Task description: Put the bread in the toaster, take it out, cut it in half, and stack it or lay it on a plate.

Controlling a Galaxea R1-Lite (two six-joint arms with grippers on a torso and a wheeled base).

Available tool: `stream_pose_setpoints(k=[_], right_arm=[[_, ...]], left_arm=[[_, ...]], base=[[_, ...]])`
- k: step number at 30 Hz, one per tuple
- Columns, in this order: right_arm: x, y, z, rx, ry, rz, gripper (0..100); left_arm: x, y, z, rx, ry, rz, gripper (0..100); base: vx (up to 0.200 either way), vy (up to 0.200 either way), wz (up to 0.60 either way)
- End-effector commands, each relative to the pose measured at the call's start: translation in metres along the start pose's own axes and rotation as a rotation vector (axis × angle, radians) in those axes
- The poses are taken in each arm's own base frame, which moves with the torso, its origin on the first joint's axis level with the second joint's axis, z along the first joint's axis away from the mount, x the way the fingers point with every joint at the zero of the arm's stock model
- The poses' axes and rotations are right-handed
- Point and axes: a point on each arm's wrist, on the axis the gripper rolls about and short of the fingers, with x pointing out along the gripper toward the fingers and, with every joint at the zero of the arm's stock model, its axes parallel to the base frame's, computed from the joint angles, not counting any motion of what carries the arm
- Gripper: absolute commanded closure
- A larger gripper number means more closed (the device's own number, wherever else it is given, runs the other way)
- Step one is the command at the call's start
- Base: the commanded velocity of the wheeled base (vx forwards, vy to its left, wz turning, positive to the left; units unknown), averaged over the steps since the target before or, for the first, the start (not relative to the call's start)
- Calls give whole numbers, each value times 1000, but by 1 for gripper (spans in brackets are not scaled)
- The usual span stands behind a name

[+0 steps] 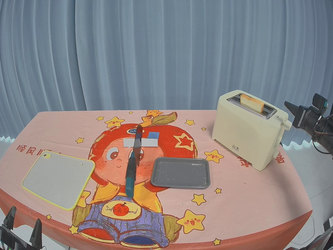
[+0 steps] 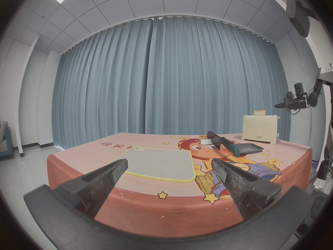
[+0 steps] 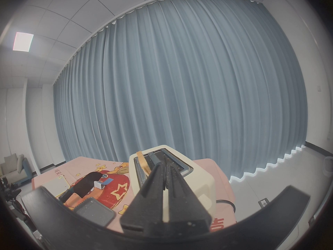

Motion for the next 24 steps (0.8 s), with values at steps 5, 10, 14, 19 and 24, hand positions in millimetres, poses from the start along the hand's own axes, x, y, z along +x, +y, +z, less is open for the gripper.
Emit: stream_pose_setpoints(k=[5, 10, 14, 19, 24], right_arm=[[-3, -11, -6, 7, 29, -50, 100], [-6, -12, -18, 4, 71, -54, 100], [-8, -11, -25, 5, 96, -52, 100], [-9, -13, -29, 7, 110, -64, 100], [-9, -14, -32, 9, 124, -68, 100]], left_arm=[[1, 0, -5, 0, 19, 1, 0], [1, 0, -5, 0, 19, 1, 0], [1, 0, -5, -1, 19, 1, 0], [1, 0, -5, -1, 19, 1, 0], [1, 0, -5, 0, 19, 1, 0]], base=[[0, 0, 0], [0, 0, 0], [0, 0, 0], [0, 0, 0], [0, 0, 0]])
